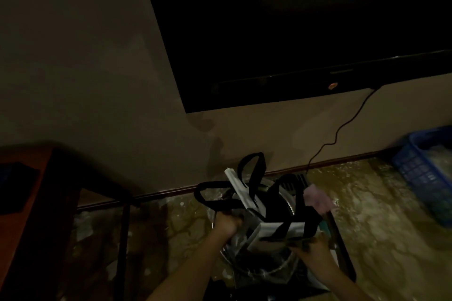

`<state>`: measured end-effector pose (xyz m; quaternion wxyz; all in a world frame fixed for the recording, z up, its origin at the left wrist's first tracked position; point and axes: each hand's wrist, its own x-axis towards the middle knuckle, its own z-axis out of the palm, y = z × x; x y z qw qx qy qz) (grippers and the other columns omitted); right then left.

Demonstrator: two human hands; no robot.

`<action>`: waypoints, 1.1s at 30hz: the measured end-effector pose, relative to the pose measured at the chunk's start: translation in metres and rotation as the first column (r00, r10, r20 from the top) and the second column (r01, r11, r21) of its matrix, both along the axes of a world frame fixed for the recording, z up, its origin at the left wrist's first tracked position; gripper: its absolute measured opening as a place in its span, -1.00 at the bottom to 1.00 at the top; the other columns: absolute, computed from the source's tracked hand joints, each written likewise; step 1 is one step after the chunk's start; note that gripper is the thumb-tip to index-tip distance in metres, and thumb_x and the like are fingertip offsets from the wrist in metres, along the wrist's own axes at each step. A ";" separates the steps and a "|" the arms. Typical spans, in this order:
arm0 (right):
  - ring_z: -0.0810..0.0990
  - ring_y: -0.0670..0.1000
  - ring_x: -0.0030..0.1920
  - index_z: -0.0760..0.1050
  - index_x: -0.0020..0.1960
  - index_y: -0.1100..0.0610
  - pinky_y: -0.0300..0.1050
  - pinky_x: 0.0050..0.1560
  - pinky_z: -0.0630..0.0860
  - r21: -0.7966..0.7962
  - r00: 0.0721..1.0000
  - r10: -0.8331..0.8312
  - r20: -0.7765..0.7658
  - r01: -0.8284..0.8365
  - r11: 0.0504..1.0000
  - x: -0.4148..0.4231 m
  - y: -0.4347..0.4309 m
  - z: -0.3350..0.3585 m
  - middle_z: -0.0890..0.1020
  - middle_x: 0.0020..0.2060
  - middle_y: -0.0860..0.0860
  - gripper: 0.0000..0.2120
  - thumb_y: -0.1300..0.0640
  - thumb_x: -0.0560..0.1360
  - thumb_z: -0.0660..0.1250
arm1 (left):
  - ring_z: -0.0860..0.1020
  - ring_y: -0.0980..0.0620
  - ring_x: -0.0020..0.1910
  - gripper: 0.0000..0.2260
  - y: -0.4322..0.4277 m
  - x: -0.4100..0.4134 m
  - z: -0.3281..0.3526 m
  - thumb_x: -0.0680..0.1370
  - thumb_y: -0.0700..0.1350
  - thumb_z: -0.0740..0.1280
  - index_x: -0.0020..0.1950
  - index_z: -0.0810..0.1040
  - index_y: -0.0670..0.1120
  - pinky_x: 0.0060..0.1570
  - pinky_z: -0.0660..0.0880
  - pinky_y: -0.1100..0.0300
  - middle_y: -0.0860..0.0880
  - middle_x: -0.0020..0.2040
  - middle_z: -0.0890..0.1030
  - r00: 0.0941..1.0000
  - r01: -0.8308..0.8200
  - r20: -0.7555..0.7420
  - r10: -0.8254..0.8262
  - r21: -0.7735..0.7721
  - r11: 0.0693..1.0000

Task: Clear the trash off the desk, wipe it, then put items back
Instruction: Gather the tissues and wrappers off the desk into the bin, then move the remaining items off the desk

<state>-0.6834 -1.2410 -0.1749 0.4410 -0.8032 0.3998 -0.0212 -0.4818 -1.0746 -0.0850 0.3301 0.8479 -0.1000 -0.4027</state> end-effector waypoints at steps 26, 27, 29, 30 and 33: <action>0.50 0.00 -0.29 0.41 -0.31 0.08 -0.05 -0.25 0.45 -0.123 0.916 0.389 0.096 -0.377 0.918 -0.027 0.045 0.119 0.50 -0.35 0.01 -0.74 0.17 0.38 0.50 | 0.53 0.13 -0.01 -0.86 0.115 -0.110 0.071 0.56 -0.21 0.32 0.10 0.55 -0.12 -0.13 0.44 0.47 0.00 0.01 0.57 0.848 -0.374 0.368 0.380 -0.091 0.923; 0.50 -0.02 -0.32 0.41 -0.32 0.05 -0.09 -0.29 0.45 -0.160 0.896 0.424 0.128 -0.403 0.901 -0.023 0.055 0.121 0.49 -0.37 -0.02 -0.72 0.21 0.35 0.52 | 0.52 0.15 -0.01 -0.87 0.127 -0.117 0.072 0.56 -0.20 0.31 0.10 0.55 -0.10 -0.16 0.43 0.48 0.01 0.02 0.56 0.840 -0.395 0.364 0.402 -0.097 0.914; 0.51 -0.05 -0.35 0.43 -0.30 0.04 -0.14 -0.34 0.45 -0.186 0.858 0.479 0.185 -0.448 0.874 -0.014 0.077 0.126 0.50 -0.38 -0.04 -0.71 0.28 0.31 0.53 | 0.50 0.19 -0.02 -0.88 0.152 -0.128 0.074 0.57 -0.18 0.30 0.09 0.53 -0.05 -0.18 0.42 0.45 0.05 0.02 0.54 0.814 -0.449 0.360 0.456 -0.109 0.887; 0.51 -0.04 -0.35 0.45 -0.29 0.05 -0.14 -0.34 0.45 -0.189 0.843 0.503 0.193 -0.471 0.862 -0.008 0.087 0.129 0.51 -0.37 -0.03 -0.73 0.29 0.32 0.52 | 0.49 0.20 -0.03 -0.90 0.165 -0.133 0.075 0.58 -0.17 0.29 0.07 0.52 -0.02 -0.18 0.42 0.45 0.07 0.01 0.53 0.798 -0.475 0.362 0.483 -0.117 0.872; 0.50 -0.10 -0.25 0.45 -0.24 0.04 -0.26 -0.28 0.40 -0.149 0.788 0.588 0.180 -0.569 0.808 0.013 0.124 0.143 0.51 -0.28 -0.04 -0.79 0.26 0.41 0.45 | 0.51 0.16 0.01 -0.90 0.210 -0.143 0.076 0.58 -0.17 0.28 0.06 0.51 0.01 -0.03 0.49 0.33 0.07 0.02 0.52 0.756 -0.538 0.345 0.556 -0.157 0.828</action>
